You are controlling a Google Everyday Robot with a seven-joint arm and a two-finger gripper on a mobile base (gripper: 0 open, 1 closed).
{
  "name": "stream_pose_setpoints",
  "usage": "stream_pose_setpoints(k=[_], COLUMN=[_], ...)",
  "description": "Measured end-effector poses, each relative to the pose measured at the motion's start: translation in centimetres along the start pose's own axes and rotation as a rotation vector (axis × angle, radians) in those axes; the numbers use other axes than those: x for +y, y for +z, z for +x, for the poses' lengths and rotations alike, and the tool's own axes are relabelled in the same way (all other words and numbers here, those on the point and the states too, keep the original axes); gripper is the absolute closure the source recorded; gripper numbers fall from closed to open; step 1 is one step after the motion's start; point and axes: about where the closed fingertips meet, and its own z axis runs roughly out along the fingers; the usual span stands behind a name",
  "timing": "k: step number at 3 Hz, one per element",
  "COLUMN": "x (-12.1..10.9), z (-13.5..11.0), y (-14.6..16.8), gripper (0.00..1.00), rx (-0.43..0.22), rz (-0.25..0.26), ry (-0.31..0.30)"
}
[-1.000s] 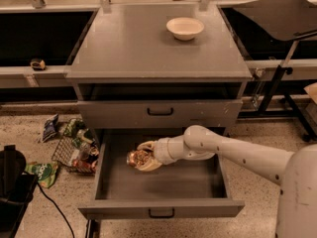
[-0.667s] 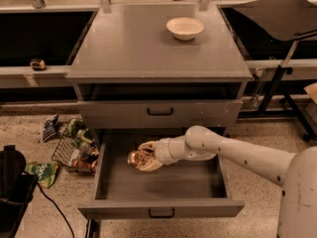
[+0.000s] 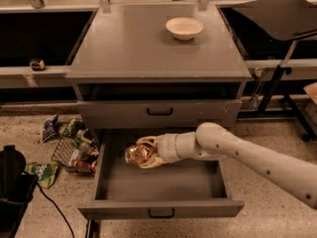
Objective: Pick orange can from middle drawer and place on counter
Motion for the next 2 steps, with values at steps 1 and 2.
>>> stream_pose_setpoints(k=[1,2], x=[-0.2,-1.8], z=[-5.9,-9.4], y=[-4.8,-8.2], gripper=[1.00,1.00], rx=[0.017,0.072], rz=[0.057,0.094], ry=[-0.156,-0.266])
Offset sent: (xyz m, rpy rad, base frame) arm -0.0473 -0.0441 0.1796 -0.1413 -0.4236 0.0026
